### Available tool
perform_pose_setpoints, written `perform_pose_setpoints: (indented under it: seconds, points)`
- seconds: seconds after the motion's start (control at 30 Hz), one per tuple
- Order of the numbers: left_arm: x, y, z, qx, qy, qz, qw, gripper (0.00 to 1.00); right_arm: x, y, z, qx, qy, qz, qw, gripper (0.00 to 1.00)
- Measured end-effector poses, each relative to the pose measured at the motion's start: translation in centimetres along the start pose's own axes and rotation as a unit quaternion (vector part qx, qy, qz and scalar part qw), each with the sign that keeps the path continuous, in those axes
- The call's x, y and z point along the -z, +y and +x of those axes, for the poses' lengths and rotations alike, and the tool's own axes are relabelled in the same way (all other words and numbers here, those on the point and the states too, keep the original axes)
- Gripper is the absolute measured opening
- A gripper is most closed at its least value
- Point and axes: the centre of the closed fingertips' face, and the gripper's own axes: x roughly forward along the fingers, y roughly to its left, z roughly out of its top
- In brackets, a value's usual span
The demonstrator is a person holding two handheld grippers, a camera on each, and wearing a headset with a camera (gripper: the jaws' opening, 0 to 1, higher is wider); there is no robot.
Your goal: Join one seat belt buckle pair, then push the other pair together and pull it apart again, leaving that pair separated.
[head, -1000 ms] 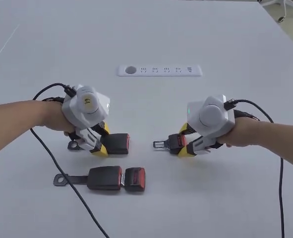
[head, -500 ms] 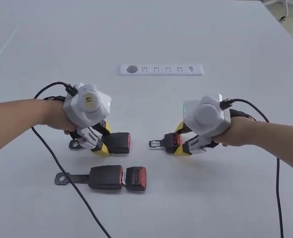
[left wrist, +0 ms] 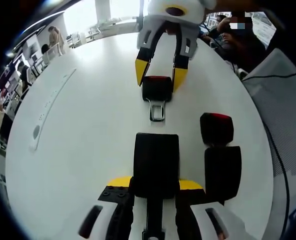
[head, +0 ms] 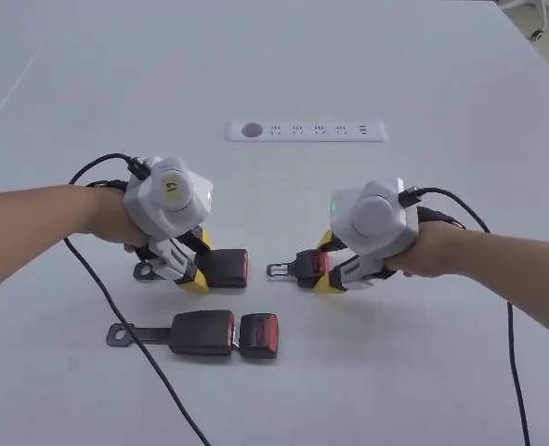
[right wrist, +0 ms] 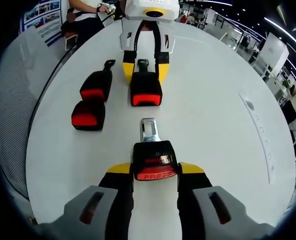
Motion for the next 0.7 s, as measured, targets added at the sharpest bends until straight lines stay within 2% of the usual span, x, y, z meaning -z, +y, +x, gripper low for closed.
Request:
perform_pose_setpoints:
  seconds: [0.7]
  points:
    - [0.0, 0.0, 0.0, 0.0, 0.007, 0.003, 1.0, 0.32, -2.2, 0.4, 1.6, -0.006, -0.017, 0.002, 0.9998, 0.31]
